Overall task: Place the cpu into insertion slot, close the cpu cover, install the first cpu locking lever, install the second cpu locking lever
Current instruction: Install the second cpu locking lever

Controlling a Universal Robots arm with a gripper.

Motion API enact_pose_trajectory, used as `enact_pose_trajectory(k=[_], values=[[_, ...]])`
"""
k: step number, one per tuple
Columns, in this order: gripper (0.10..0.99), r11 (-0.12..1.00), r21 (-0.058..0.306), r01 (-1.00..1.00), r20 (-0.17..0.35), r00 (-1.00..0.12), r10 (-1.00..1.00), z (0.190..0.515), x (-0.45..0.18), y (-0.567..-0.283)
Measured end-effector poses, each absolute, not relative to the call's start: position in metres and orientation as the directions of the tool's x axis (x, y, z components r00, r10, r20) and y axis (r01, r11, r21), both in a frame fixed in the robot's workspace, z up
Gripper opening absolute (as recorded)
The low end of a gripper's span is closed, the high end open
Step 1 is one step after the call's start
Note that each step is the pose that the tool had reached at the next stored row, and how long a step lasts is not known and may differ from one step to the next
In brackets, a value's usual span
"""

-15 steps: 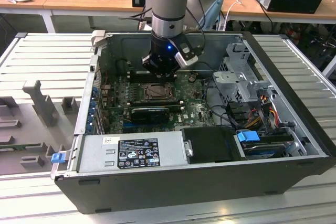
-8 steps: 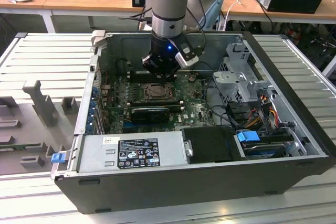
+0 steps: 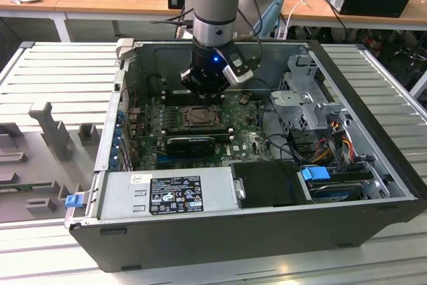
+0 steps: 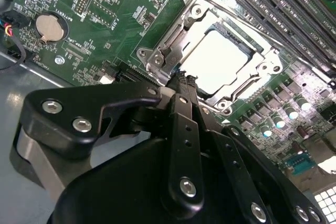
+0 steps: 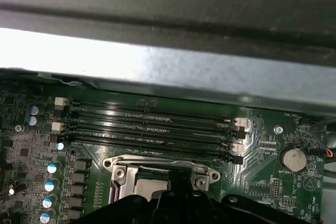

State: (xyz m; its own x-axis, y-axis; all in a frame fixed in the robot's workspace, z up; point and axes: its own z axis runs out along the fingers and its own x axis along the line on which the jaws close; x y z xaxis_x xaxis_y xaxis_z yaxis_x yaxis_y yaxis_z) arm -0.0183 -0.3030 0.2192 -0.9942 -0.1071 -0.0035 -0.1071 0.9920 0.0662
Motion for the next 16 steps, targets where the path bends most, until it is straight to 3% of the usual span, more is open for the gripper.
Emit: enact_pose_trajectory(k=[16], values=[[0.106,0.992,0.066,-0.107,-0.004,-0.994,-0.107,0.231,-0.018,-0.312]])
